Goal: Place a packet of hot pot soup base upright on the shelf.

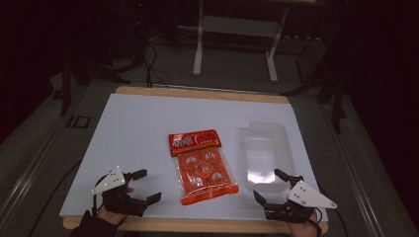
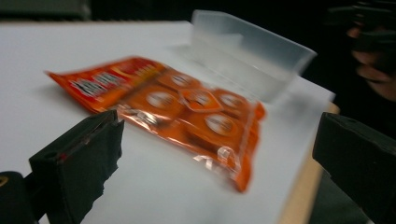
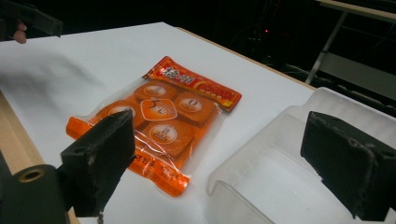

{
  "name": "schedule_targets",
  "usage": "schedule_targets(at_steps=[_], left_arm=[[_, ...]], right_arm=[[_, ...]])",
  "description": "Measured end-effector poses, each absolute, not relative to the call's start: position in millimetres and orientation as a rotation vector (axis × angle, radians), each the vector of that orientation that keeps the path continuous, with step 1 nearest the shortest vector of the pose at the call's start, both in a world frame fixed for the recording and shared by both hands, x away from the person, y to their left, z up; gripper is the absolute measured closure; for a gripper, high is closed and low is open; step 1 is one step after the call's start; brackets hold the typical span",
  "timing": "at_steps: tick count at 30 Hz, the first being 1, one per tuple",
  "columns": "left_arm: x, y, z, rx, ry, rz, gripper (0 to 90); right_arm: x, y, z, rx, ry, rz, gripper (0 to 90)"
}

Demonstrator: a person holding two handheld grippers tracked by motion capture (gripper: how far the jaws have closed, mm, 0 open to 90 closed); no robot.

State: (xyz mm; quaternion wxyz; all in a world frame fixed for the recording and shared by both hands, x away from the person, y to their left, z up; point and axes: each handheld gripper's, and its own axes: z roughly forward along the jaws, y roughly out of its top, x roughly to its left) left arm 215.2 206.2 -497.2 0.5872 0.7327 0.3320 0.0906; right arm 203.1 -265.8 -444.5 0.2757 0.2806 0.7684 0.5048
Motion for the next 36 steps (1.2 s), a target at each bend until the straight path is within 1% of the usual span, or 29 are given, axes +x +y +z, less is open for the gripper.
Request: schedule_targets(at_steps=[4, 6, 16, 18, 22, 24, 26, 28, 30, 36], left_arm=[[215, 206, -495, 1.703, 0.766, 0.202, 1.4], [212, 203, -494, 1.738, 0.780, 0.241, 1.4], [216, 197, -497, 1.807, 0.819, 0.232, 1.5], [222, 197, -497, 1.796, 0.823, 0.199, 1.4], [236, 192, -497, 1.825, 0.806, 0.249, 1.5], [247, 189, -498, 1.832, 0.804, 0.296, 1.6], [252, 190, -499, 1.821, 0.810, 0.296, 1.8], [262, 190, -501, 1.815, 0.811, 0.278, 3.8], [270, 190, -503, 1.820, 0.820, 0.286, 3.8], [295, 186, -509, 1.830, 0.890, 0.298, 8.8]], right_arm=[[204, -264, -445, 0.752, 2.074, 1.343, 10.0], [204, -261, -446, 0.748, 2.084, 1.333, 10.0], [204, -260, -447, 0.748, 2.103, 1.333, 10.0], [204, -260, -447, 0.749, 2.103, 1.336, 10.0], [203, -257, -447, 0.745, 2.113, 1.335, 9.9], [202, -255, -447, 0.737, 2.115, 1.335, 10.0], [202, -255, -447, 0.738, 2.114, 1.332, 10.0], [202, -255, -447, 0.741, 2.114, 1.328, 10.0], [203, -255, -448, 0.741, 2.117, 1.329, 10.0], [202, -254, -447, 0.734, 2.120, 1.332, 10.0]])
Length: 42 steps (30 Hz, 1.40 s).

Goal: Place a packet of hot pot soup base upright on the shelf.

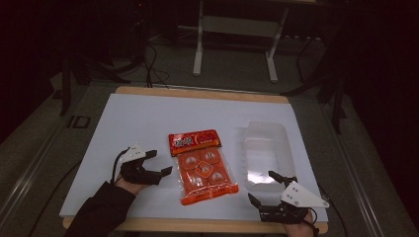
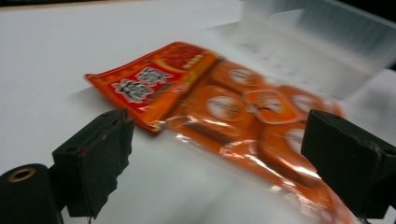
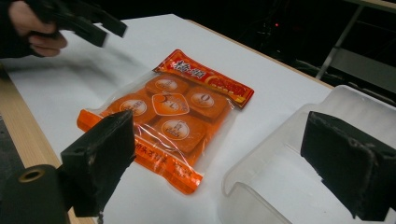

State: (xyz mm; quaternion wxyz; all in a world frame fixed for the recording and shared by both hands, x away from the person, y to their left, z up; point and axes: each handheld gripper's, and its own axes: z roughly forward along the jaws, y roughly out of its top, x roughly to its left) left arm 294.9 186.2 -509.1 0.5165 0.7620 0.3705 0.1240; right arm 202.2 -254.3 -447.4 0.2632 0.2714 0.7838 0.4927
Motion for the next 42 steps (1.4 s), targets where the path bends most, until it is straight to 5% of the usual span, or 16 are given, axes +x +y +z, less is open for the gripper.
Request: schedule_targets(at_steps=[26, 42], left_arm=[[388, 162, -531, 1.886, 1.151, 0.441, 27.4], [403, 153, -540, 1.927, 1.194, 0.353, 41.3]], right_arm=[[203, -252, -450, 0.724, 2.153, 1.322, 10.0], [203, -252, -450, 0.727, 2.157, 1.323, 10.0]])
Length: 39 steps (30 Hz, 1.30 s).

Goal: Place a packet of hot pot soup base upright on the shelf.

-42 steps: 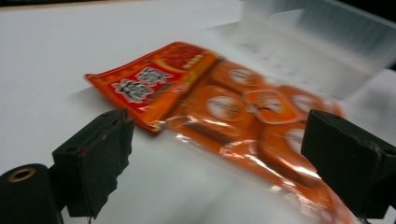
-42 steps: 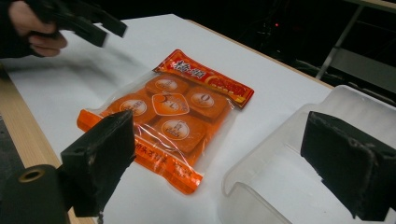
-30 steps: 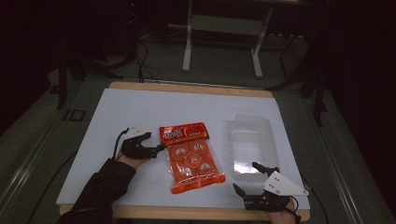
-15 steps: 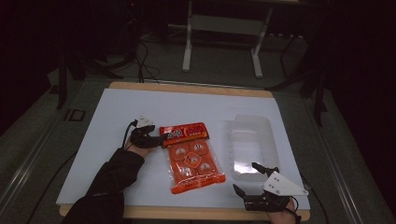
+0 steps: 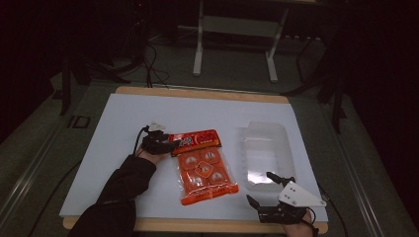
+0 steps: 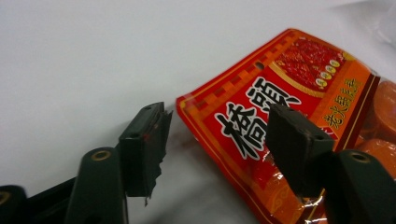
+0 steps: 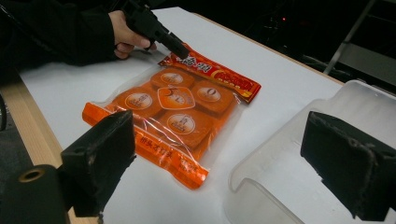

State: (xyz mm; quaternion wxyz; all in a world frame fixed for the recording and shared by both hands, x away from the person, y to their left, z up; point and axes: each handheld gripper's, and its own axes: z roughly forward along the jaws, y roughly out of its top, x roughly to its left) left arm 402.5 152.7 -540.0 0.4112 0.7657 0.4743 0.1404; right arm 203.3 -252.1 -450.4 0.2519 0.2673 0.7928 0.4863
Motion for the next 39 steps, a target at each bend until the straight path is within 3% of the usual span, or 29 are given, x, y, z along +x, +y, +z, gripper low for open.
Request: schedule_targets(at_steps=[2, 8, 16, 39], left_arm=[[402, 151, -539, 1.925, 1.185, 0.357, 43.0], [400, 144, -540, 1.952, 1.171, 0.350, 59.4], [396, 139, -526, 1.956, 1.140, 0.401, 88.8], [367, 129, -465, 1.922, 0.954, 0.498, 90.0]], right_arm=[[203, -252, -450, 0.729, 2.157, 1.322, 10.0], [203, -252, -450, 0.731, 2.157, 1.328, 10.0], [203, -252, -450, 0.728, 2.155, 1.332, 10.0], [202, -253, -447, 0.732, 2.114, 1.330, 10.0]])
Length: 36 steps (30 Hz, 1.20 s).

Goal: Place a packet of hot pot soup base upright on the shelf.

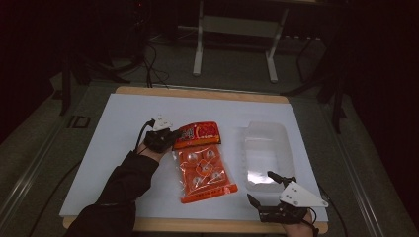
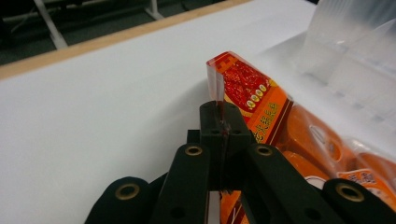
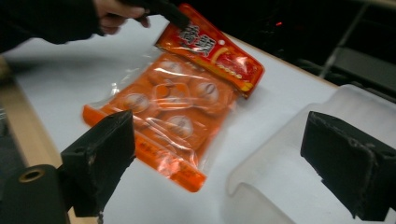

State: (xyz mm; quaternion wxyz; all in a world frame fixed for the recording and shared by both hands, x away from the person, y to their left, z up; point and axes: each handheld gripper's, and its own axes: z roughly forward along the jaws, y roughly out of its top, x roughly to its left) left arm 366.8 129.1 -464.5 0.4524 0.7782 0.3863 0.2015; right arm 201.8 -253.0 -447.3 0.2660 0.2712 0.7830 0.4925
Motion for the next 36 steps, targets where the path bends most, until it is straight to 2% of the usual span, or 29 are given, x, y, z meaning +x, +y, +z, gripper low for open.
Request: schedule_targets(at_steps=[18, 36], left_arm=[[329, 115, -409, 1.897, 0.769, 0.547, 90.0], [289, 102, -374, 1.836, 0.600, 0.491, 90.0]], right_arm=[[199, -258, -440, 0.737, 2.012, 1.361, 10.0], [200, -257, -435, 0.732, 2.027, 1.408, 10.0]])
